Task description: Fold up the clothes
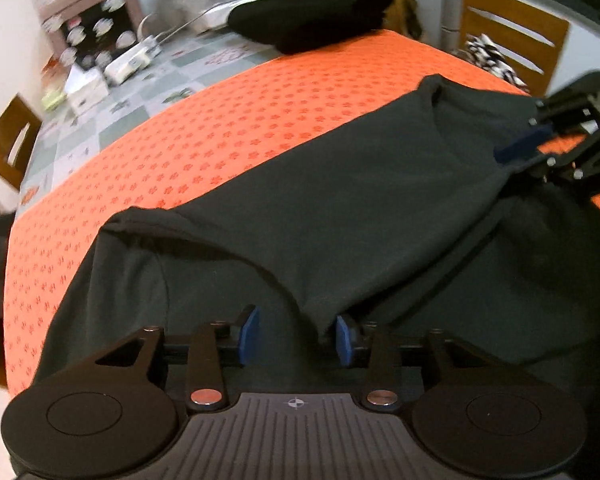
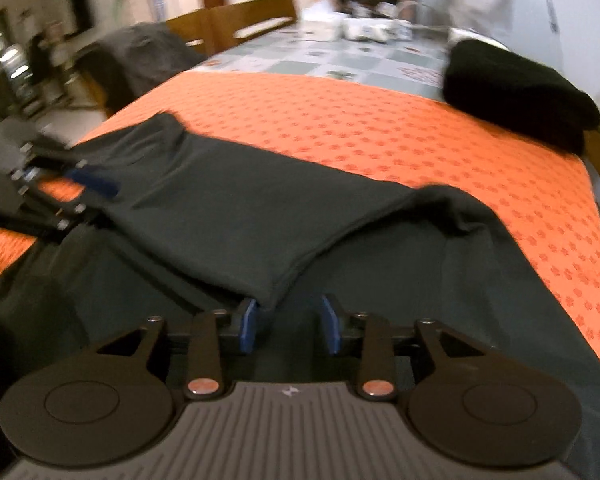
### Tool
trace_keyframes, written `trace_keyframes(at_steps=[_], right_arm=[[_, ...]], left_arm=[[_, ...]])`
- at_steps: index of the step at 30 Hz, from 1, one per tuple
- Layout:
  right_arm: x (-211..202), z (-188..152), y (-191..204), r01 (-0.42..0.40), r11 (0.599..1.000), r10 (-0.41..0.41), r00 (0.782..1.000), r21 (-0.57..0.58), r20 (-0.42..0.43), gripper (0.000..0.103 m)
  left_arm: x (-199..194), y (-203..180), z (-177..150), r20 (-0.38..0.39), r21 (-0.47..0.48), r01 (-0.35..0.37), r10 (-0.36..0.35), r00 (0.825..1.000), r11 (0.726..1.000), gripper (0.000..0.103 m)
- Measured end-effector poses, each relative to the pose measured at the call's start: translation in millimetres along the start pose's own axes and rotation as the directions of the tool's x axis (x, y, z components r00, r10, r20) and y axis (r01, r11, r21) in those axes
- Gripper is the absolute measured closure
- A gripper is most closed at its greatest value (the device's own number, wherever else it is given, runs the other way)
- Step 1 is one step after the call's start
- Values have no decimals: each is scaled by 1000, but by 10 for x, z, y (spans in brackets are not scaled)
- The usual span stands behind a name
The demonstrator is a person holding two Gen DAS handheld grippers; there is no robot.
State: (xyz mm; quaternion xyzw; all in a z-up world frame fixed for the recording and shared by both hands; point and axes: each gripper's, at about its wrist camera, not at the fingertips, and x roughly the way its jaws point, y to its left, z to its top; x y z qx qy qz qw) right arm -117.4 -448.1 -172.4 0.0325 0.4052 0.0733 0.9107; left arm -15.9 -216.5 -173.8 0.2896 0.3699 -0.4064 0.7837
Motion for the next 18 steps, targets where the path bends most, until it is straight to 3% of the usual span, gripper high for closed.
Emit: trace_keyframes(at_steps=[5, 12, 18], right_arm=[[-87, -107, 63, -44, 995, 45, 999, -94, 4, 59], [-103, -180, 96, -120, 979, 114, 993, -163, -44, 56], [-229, -233, 193, -125, 925, 115, 992, -358, -48, 56]], left_arm=[[-16, -117, -98, 11, 100, 23, -24, 1000, 995, 48], [-81, -176, -246, -10, 162, 52, -51, 999, 985, 48], [-140, -219, -221, 34, 279, 48, -59, 998, 959, 49]])
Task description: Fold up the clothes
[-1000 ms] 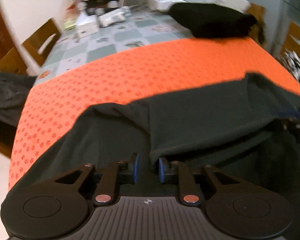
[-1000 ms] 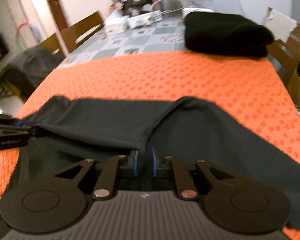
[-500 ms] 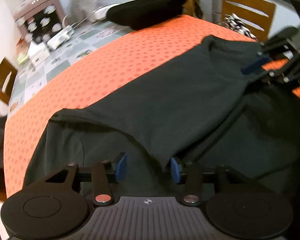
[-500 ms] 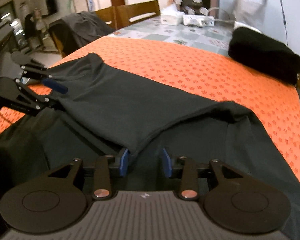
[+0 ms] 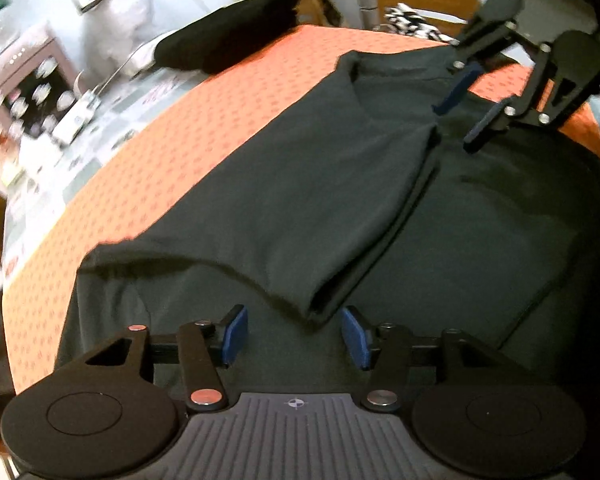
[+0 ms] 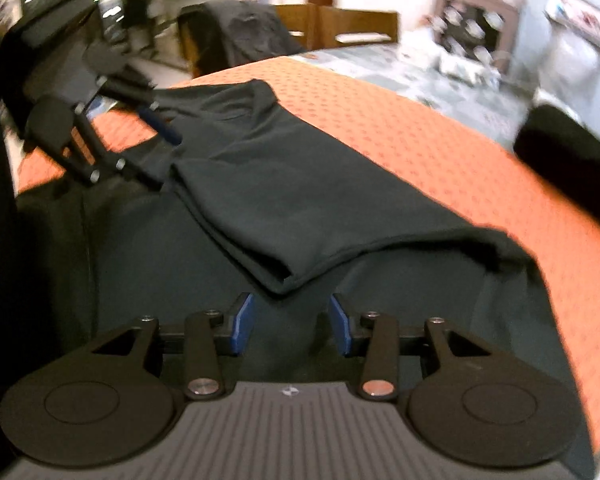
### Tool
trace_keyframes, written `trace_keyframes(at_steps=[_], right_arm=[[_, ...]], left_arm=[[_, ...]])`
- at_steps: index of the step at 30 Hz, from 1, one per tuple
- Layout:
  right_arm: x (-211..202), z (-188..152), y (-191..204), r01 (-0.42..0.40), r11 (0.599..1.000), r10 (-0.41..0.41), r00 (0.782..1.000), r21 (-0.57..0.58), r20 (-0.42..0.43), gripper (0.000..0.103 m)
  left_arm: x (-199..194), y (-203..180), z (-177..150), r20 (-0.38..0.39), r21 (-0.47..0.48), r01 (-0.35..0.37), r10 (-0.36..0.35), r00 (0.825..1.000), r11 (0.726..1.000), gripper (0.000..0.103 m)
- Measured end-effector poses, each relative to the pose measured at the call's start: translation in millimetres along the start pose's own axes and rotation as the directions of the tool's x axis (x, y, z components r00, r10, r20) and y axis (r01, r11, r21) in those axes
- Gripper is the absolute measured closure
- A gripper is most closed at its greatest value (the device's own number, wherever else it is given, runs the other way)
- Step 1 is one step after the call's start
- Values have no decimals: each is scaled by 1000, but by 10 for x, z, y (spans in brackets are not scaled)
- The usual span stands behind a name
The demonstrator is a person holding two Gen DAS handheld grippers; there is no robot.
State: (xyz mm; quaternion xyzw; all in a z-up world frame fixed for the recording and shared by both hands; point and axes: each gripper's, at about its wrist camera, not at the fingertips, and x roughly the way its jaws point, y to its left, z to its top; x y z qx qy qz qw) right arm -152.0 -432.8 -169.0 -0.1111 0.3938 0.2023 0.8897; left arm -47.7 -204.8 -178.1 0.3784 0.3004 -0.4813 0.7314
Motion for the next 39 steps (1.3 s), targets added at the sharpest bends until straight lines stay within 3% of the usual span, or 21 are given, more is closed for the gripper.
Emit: trace_keyframes(at_steps=[7, 9, 14, 16, 18, 22, 26, 28, 39], right_arm=[[47, 59, 127, -4, 961, 2, 1000, -277, -6, 56], [81, 78, 146, -5, 939, 1, 1000, -344, -13, 56], [159, 100, 219, -17, 868, 9, 1000, -497, -18, 58], [200, 104, 251, -29, 835, 16, 999, -549, -29, 66], [178, 148, 226, -23, 835, 12, 1000, -550, -24, 85], [120, 246, 167, -7, 839, 2, 1000, -543, -10, 92], [62, 343, 107, 9, 844, -8, 1000, -536, 4, 92], [33, 392, 78, 17, 846, -13, 1000, -533, 11, 92], [-46, 1009, -585, 157, 916, -138, 987, -368, 77, 92]], left_arm=[[128, -115, 85, 6, 214, 36, -39, 999, 976, 61], [164, -126, 73, 4, 240, 41, -43, 999, 970, 67], [217, -117, 61, 5, 270, 56, -59, 998, 961, 67], [225, -103, 54, 7, 271, 63, -68, 998, 960, 67], [235, -92, 49, 9, 271, 71, -76, 997, 960, 67], [244, -40, 42, 8, 249, 93, -98, 995, 964, 69], [223, 65, 93, 23, 153, 110, -115, 993, 982, 94], [186, 170, 150, 43, 68, 123, -126, 991, 990, 96], [117, 889, 738, 157, -154, -18, 42, 987, 988, 97]])
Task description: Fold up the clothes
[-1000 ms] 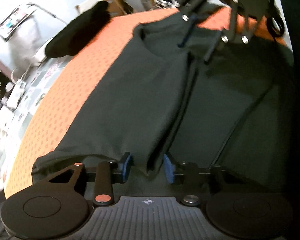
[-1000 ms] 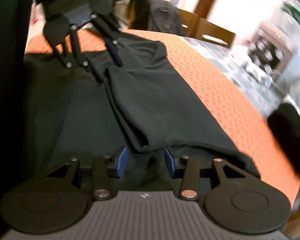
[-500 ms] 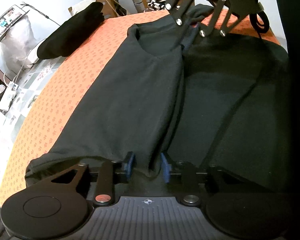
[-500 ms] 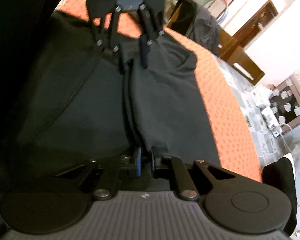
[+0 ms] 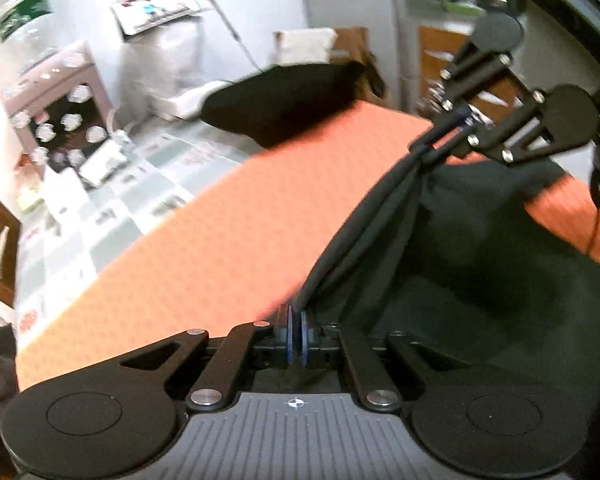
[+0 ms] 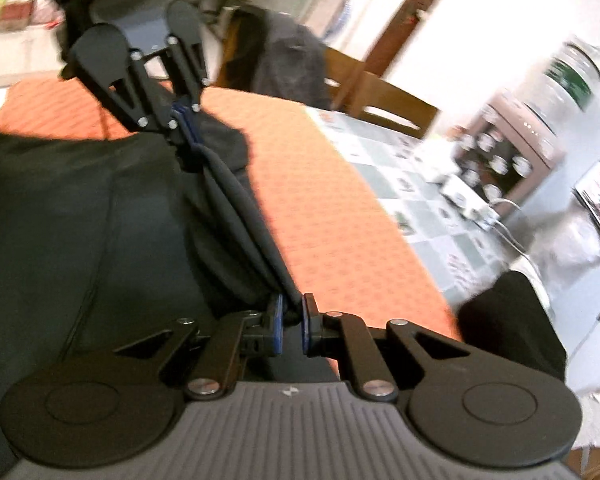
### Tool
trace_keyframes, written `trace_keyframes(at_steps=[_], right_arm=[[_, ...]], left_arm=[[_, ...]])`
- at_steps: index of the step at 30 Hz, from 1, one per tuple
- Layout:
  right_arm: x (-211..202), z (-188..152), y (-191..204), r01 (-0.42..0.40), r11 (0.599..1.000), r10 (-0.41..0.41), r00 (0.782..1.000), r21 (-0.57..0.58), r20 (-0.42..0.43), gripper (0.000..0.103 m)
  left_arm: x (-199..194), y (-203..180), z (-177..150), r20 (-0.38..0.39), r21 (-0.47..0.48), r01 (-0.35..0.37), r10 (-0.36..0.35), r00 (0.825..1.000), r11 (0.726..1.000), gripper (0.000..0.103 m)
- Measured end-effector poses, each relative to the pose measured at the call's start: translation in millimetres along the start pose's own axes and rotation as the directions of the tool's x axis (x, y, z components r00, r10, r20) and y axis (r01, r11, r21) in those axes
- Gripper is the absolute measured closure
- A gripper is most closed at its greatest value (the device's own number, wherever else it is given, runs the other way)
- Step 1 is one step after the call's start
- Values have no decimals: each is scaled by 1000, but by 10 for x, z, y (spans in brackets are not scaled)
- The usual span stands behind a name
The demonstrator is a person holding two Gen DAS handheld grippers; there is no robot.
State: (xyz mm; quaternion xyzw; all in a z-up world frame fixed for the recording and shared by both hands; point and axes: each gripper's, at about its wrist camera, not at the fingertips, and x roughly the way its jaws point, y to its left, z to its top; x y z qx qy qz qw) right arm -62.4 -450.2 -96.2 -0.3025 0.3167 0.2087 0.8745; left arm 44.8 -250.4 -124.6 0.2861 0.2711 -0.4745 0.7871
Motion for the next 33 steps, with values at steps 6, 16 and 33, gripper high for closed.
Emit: trace_keyframes(at_steps=[6, 16, 33], right_arm=[[291, 121, -578, 61, 996, -60, 998, 72, -27, 92], [1189, 115, -1276, 125, 988, -116, 989, 94, -95, 93], [2170, -297, -1816, 110, 958, -54, 976, 267, -211, 97]], left_arm=[[332, 411, 400, 13, -50, -75, 75, 997, 996, 97], [1292, 1065, 858, -45, -73, -157, 154, 987, 985, 97], [2093, 1705, 691, -151, -285, -97, 55, 987, 954, 82]])
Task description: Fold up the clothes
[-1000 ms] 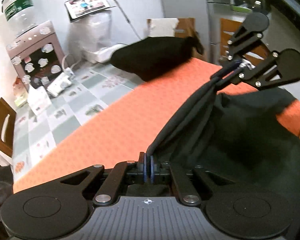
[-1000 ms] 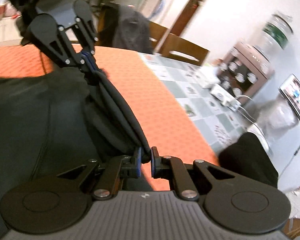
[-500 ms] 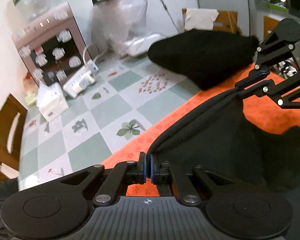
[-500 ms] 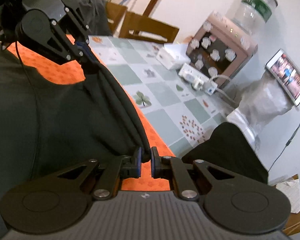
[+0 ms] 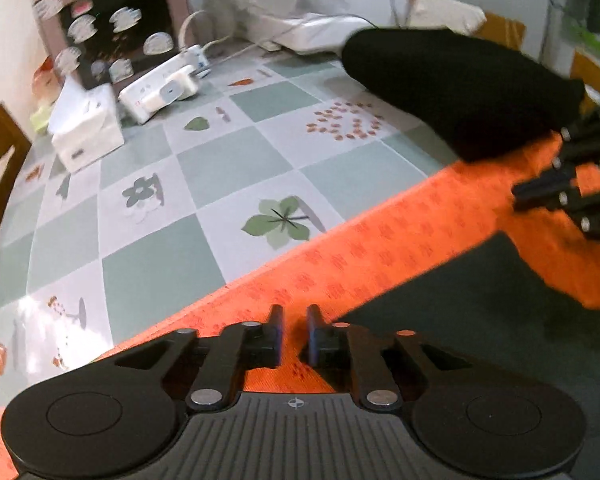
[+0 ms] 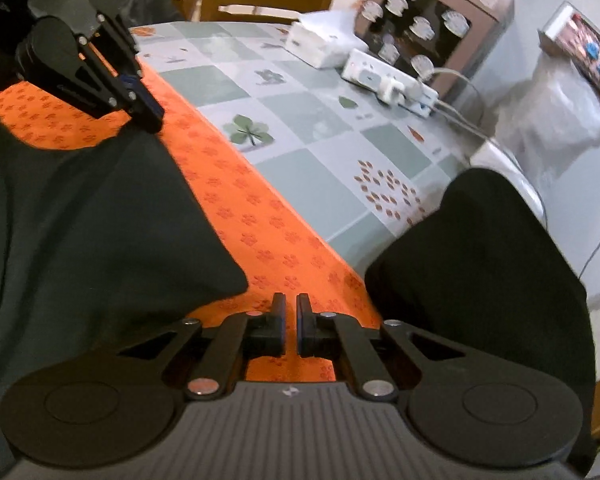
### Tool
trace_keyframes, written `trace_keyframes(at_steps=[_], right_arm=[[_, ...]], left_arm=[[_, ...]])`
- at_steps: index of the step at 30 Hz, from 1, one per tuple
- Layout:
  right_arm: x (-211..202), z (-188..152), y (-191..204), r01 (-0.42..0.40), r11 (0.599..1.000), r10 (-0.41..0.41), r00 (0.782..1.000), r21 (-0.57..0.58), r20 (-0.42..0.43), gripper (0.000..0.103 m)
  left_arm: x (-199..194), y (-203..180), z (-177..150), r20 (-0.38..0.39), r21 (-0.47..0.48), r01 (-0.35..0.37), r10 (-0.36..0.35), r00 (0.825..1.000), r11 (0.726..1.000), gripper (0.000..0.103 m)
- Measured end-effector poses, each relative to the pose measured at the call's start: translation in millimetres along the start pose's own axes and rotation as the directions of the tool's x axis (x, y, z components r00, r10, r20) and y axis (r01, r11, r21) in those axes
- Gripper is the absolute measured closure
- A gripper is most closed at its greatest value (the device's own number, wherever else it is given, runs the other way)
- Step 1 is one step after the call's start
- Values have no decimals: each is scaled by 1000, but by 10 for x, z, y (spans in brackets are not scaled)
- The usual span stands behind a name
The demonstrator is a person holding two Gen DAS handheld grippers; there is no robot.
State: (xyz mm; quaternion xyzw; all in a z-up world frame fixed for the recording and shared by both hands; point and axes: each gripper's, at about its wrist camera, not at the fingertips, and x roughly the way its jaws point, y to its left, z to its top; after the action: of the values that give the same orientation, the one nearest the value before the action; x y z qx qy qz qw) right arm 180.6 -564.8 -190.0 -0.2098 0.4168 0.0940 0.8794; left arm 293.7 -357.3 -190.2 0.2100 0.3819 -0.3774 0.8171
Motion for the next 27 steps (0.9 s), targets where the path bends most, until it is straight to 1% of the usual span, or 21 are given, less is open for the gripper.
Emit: trace_keyframes(at_steps=[1, 2, 3, 5, 8, 14, 19, 23, 27], right_arm=[[-5, -2, -12, 1, 1000, -1, 1000, 14, 1, 97], [-16, -2, -21, 3, 1000, -3, 1000, 27, 3, 97], [-28, -3, -30, 4, 999, -4, 1000, 40, 5, 97], [-95, 5, -36, -5, 998, 4, 1000, 69, 15, 97], [-204, 19, -44, -21, 993, 17, 999, 113, 31, 94], [-420, 47, -61, -54, 979, 42, 997, 198, 64, 92], [-522, 31, 44, -91, 969, 77, 994, 227, 73, 91], [-602, 18, 132, -122, 961, 105, 991, 249, 80, 91], [-550, -10, 239, -141, 959, 128, 989, 244, 71, 91]], left_arm=[[-8, 46, 12, 8, -28, 6, -6, 1000, 1000, 80], [-40, 91, 22, 20, -59, 16, -15, 1000, 998, 74], [-73, 136, 32, 33, -91, 28, -25, 999, 995, 71], [-167, 188, 47, 51, -139, 47, -40, 998, 989, 67], [-308, 180, 55, 65, -161, 64, -54, 996, 985, 65], [-530, 8, -28, 68, -155, 102, -93, 993, 983, 62], [-611, -176, -173, 46, -134, 130, -125, 991, 982, 62], [-562, -294, -265, 22, -123, 150, -148, 989, 981, 62], [-512, -412, -357, -1, -113, 170, -171, 985, 979, 62]])
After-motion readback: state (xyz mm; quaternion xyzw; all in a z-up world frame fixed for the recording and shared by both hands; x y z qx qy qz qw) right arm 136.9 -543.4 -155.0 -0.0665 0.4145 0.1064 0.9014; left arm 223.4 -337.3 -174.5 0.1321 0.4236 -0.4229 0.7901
